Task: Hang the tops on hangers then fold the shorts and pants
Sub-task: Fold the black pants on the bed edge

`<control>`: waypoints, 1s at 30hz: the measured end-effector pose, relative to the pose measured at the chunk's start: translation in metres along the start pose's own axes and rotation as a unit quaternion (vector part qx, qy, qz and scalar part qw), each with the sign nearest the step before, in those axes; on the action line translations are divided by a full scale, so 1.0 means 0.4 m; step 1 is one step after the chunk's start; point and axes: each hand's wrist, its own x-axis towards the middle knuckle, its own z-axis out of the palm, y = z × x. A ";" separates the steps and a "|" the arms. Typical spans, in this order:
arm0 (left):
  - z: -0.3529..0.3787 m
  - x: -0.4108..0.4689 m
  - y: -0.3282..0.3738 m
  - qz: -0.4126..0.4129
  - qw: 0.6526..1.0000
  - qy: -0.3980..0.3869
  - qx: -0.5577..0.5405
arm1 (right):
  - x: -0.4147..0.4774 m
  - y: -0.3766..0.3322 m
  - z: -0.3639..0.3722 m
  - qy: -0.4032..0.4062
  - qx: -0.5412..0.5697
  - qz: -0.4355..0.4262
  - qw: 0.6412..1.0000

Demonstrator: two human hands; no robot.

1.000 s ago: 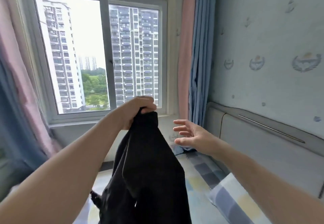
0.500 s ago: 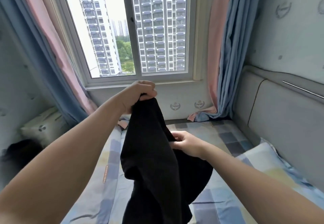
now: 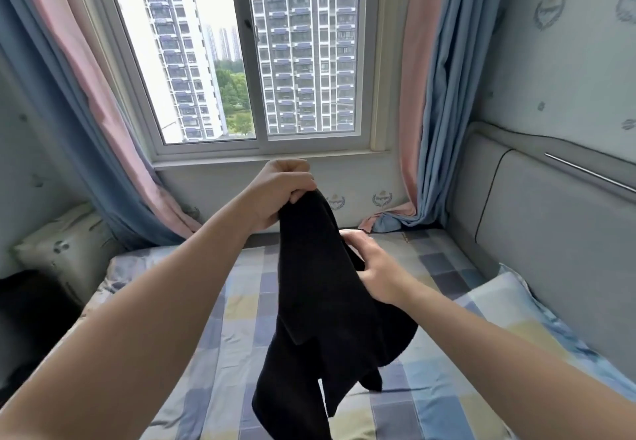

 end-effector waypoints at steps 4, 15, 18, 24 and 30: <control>0.020 0.010 -0.016 0.018 0.999 -0.020 0.031 | 0.017 -0.037 0.007 -0.003 0.248 0.036 0.968; -0.001 0.018 -0.129 0.040 0.988 0.008 0.150 | 0.024 -0.031 -0.069 0.135 0.082 0.043 0.987; 0.000 0.024 -0.175 0.064 0.978 0.043 0.194 | 0.008 -0.015 -0.103 0.015 0.133 0.105 0.985; -0.010 0.041 -0.263 0.069 0.961 0.181 0.196 | -0.072 0.104 -0.131 -0.203 0.005 0.277 0.939; -0.023 0.035 -0.357 -0.010 0.951 0.253 0.180 | -0.166 0.232 -0.138 -0.122 0.015 0.359 0.925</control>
